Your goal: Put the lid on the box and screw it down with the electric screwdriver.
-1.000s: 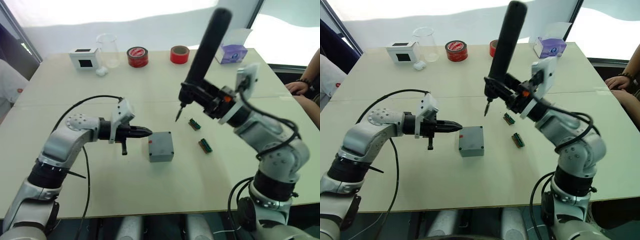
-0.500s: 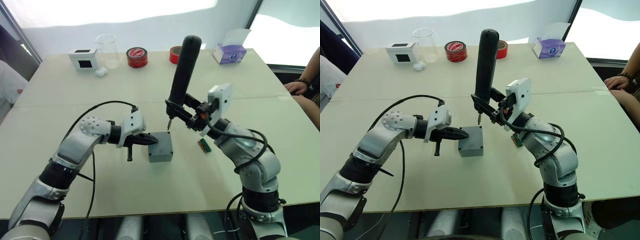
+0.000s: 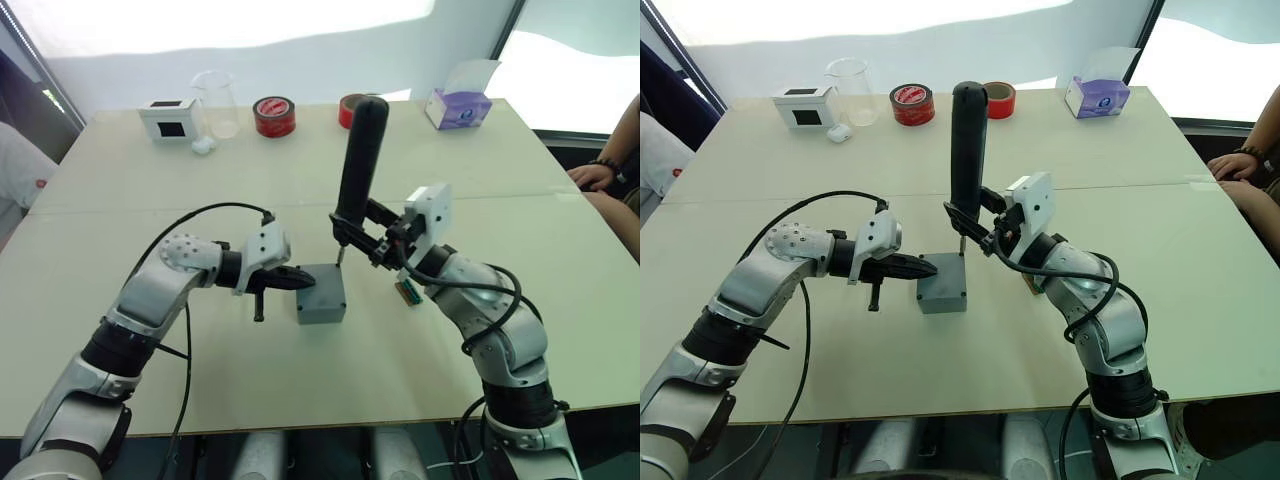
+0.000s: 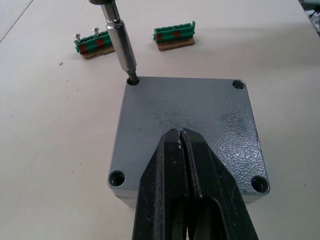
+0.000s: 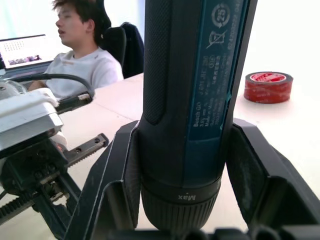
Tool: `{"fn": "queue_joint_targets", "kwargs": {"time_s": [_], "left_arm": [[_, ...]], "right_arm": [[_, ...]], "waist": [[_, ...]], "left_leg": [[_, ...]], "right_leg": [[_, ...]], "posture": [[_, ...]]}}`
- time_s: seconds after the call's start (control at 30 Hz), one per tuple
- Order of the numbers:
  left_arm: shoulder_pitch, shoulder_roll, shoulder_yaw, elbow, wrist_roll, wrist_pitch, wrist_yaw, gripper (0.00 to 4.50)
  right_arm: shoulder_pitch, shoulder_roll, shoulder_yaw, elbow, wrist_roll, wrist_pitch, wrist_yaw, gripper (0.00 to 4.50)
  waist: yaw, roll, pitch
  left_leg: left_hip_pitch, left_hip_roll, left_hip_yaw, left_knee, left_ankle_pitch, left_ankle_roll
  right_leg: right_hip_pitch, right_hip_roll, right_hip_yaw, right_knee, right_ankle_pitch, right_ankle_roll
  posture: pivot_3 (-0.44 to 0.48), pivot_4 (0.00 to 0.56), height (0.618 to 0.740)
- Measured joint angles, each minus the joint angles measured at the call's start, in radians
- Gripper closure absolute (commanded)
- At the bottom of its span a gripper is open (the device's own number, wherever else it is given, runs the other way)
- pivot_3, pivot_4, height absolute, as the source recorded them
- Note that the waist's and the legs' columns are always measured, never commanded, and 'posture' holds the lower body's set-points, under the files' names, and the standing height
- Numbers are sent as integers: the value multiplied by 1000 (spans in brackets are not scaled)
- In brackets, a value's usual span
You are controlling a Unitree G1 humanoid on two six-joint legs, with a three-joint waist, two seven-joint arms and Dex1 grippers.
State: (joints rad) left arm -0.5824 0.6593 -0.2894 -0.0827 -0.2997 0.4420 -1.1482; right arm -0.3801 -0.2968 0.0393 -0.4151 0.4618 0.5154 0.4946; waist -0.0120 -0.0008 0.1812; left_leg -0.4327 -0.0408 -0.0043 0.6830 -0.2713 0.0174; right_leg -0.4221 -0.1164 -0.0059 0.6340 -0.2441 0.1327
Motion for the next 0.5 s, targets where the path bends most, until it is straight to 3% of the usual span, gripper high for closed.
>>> {"fn": "queue_joint_targets", "kwargs": {"time_s": [0.5], "left_arm": [[12,-8,-1,8,27,-20,-3,4500]], "right_arm": [[38,2,16,25,-27,-63,-6,2673]], "waist": [[2,0,-1]], "left_leg": [[19,0,0,-2,-2,4]], "right_leg": [[19,0,0,-3,-1,0]], "posture": [[0,150,740]]}}
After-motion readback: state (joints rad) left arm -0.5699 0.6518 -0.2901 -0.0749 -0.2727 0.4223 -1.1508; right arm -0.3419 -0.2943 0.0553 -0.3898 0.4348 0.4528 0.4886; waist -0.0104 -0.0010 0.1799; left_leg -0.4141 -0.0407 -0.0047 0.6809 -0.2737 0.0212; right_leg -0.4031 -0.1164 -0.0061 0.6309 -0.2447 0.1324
